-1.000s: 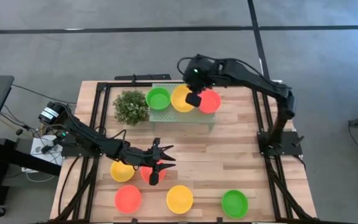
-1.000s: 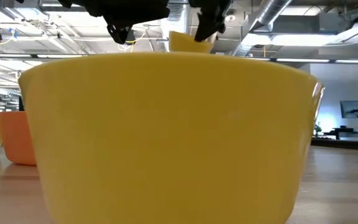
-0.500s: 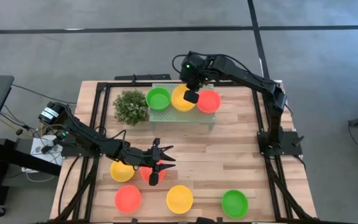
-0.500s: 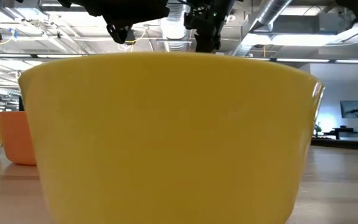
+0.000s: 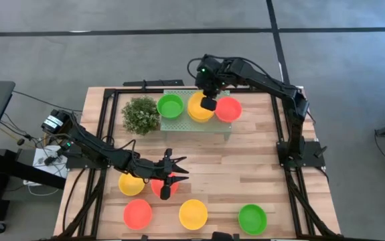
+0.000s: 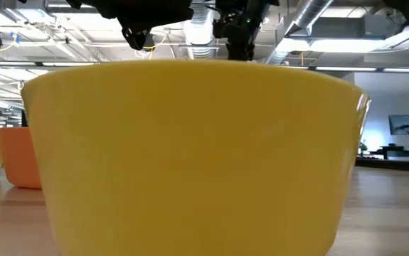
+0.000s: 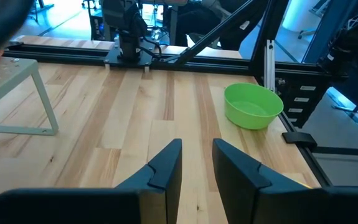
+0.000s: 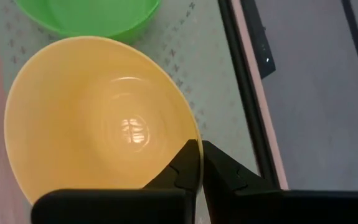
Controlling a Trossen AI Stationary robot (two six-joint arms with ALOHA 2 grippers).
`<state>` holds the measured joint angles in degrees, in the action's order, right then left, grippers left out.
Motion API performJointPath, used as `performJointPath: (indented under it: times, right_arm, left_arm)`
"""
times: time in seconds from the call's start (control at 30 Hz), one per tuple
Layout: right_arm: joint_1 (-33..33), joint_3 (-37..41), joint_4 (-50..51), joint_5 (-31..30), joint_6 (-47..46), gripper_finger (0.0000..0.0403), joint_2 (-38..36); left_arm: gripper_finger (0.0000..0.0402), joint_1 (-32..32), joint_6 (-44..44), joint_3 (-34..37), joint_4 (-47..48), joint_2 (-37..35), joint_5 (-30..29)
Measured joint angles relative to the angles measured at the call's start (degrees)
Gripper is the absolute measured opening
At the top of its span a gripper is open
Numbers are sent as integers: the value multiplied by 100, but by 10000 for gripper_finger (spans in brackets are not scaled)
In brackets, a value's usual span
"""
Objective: Pick & Place Mini bowls
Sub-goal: Stack the yellow bowl on the yellow bowl on the shelf
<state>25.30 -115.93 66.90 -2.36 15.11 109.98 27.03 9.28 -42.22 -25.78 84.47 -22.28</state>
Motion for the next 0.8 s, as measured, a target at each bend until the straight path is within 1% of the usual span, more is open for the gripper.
performJointPath:
  times: [0.27, 0.4, 0.57, 0.8]
  right_arm:
    - [-2, -1, -85, 19, 3, 19, 1]
    - [-9, -1, -43, 251, 2, 34, -1]
    - [-9, -1, -37, 259, 31, 55, -1]
    - [-9, -1, -41, 259, -51, 55, -1]
  left_arm:
    - [90, -2, 0, 0, 0, 0, 0]
    - [90, -2, 0, 0, 0, 0, 0]
    - [90, -2, 0, 0, 0, 0, 0]
    - [90, -2, 0, 0, 2, 0, 0]
